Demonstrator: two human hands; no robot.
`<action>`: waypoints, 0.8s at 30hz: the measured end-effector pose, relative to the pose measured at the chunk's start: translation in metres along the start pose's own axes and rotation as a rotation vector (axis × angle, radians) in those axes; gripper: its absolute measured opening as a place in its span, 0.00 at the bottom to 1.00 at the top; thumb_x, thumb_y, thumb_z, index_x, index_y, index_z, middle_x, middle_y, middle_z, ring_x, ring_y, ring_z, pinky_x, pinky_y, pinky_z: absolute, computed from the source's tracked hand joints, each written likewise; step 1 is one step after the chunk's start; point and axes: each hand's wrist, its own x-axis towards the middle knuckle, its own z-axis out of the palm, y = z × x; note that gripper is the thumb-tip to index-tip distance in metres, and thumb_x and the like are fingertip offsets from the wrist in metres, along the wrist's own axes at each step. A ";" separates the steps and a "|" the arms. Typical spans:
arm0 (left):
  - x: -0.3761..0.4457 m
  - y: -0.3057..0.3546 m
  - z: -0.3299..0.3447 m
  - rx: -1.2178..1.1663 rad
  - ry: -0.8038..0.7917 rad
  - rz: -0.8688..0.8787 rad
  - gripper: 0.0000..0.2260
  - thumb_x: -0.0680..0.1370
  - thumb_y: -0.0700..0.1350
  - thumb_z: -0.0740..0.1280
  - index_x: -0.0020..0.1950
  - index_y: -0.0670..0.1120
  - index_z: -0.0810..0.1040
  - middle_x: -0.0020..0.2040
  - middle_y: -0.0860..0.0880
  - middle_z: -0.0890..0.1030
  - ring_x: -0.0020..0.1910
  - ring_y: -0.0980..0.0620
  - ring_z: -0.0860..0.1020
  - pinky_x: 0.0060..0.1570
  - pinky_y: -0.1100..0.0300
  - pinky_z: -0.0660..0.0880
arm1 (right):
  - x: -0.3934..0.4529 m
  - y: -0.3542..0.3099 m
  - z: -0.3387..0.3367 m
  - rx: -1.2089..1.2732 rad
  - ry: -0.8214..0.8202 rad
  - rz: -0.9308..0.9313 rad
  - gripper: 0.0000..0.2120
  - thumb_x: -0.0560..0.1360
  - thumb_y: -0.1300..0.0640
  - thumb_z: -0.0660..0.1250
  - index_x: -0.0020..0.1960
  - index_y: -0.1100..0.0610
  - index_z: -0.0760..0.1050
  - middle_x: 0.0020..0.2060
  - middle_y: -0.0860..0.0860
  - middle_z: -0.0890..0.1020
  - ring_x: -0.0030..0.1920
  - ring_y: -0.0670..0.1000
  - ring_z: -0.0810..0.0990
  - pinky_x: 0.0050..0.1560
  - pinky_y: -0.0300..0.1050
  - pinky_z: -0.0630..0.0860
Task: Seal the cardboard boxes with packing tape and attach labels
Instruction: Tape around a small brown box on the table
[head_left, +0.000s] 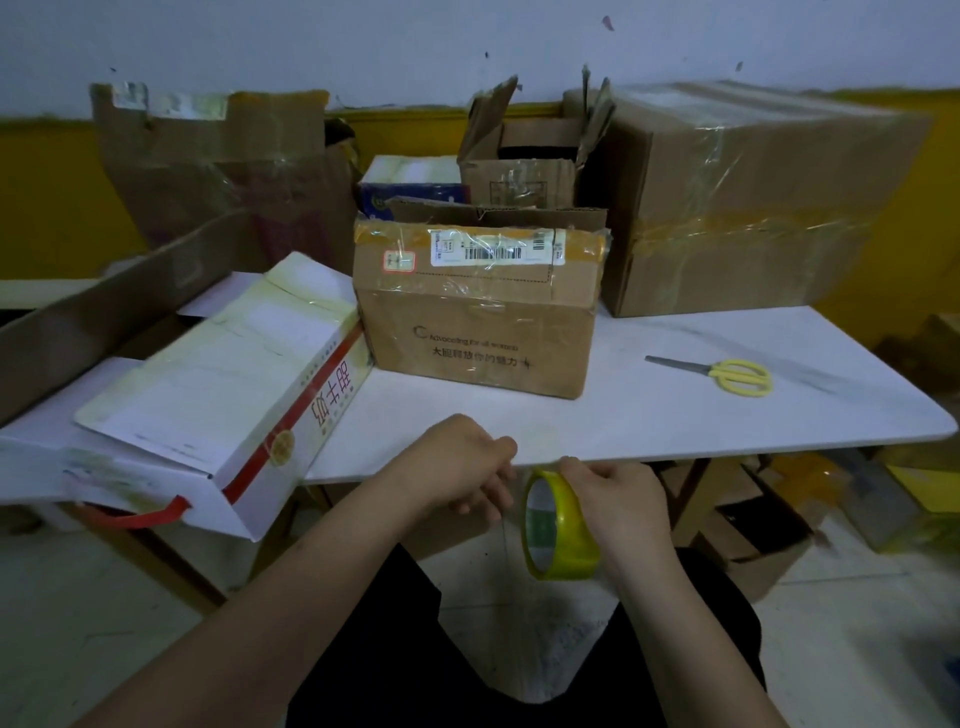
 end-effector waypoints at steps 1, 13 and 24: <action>-0.003 -0.001 0.002 -0.038 -0.035 -0.045 0.16 0.84 0.48 0.60 0.54 0.37 0.81 0.40 0.42 0.86 0.24 0.52 0.79 0.22 0.66 0.66 | 0.000 -0.001 0.000 -0.039 0.013 -0.017 0.19 0.75 0.53 0.70 0.26 0.55 0.75 0.24 0.47 0.78 0.32 0.48 0.78 0.33 0.42 0.70; -0.011 -0.012 0.036 -0.411 0.076 -0.075 0.18 0.80 0.53 0.68 0.34 0.46 0.75 0.20 0.55 0.73 0.16 0.61 0.66 0.19 0.70 0.61 | -0.004 -0.017 -0.006 -0.390 0.030 -0.171 0.24 0.78 0.50 0.67 0.24 0.54 0.71 0.22 0.48 0.73 0.27 0.44 0.72 0.26 0.35 0.59; -0.007 -0.011 0.043 -0.577 0.031 -0.236 0.12 0.78 0.54 0.69 0.42 0.47 0.78 0.31 0.51 0.75 0.23 0.56 0.68 0.22 0.68 0.56 | -0.009 -0.030 -0.008 -0.430 0.028 -0.166 0.24 0.76 0.53 0.67 0.23 0.58 0.65 0.20 0.51 0.66 0.23 0.50 0.67 0.25 0.43 0.58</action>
